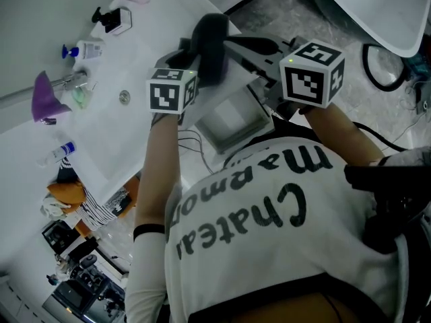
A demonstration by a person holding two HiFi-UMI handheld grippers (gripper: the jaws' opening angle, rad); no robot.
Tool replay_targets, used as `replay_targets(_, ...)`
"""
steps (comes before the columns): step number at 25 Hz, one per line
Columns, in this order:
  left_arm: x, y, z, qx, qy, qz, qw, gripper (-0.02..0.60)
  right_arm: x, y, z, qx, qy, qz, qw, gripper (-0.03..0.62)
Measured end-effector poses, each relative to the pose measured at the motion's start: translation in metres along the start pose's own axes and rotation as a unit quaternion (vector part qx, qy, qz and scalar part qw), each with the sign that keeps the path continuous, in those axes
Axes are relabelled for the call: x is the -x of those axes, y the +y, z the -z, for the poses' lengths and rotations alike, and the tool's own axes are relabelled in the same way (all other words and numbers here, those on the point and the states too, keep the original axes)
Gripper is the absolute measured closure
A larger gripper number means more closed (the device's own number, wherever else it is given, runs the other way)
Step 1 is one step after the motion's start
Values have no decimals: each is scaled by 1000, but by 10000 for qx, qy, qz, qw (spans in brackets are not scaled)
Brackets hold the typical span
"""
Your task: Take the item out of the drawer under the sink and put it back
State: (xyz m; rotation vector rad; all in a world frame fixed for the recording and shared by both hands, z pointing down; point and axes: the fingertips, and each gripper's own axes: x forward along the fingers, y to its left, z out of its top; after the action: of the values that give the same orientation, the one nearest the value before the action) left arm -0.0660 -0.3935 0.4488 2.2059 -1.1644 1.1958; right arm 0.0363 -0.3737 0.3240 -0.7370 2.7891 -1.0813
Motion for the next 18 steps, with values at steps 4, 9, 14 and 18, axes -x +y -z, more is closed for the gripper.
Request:
replay_targets(4, 4, -3, 0, 121, -54, 20, 9999, 469, 7, 1, -3, 78, -103, 50, 9999, 582)
replay_targets(9, 9, -4, -5, 409, -197, 63, 9989, 465, 12, 4, -6, 98, -149, 1, 9998, 582)
replay_targets(14, 13, -3, -4, 378, -223, -107, 9990, 428, 15, 6, -2, 83, -102, -70, 9999, 582)
replay_targets(18, 16, -5, -2, 316, -195, -248, 9990, 426, 19, 7, -2, 109, -99, -106, 9998, 582)
